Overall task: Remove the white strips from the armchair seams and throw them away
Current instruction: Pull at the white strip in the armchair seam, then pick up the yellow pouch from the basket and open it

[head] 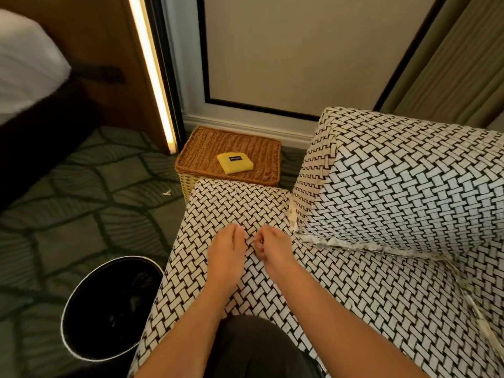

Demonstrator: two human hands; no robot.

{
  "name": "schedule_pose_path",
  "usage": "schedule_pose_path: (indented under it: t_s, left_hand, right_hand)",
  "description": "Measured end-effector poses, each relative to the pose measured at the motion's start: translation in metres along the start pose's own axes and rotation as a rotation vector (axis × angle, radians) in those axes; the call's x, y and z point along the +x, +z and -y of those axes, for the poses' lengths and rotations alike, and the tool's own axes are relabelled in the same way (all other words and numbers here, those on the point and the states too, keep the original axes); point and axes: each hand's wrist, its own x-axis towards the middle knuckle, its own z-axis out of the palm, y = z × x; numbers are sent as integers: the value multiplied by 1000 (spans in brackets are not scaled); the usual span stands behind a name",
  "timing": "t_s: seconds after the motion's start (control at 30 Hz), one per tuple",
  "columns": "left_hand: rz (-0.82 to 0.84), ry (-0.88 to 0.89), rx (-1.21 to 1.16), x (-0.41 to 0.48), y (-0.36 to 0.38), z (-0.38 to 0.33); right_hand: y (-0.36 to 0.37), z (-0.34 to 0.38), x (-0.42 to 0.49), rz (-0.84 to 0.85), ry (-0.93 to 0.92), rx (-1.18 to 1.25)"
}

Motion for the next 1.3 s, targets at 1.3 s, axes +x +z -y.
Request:
schedule_pose_path:
  t_s: [1.3]
  left_hand:
    - [-310, 261, 240, 181, 22, 34]
  right_hand:
    - [85, 70, 295, -184, -135, -974]
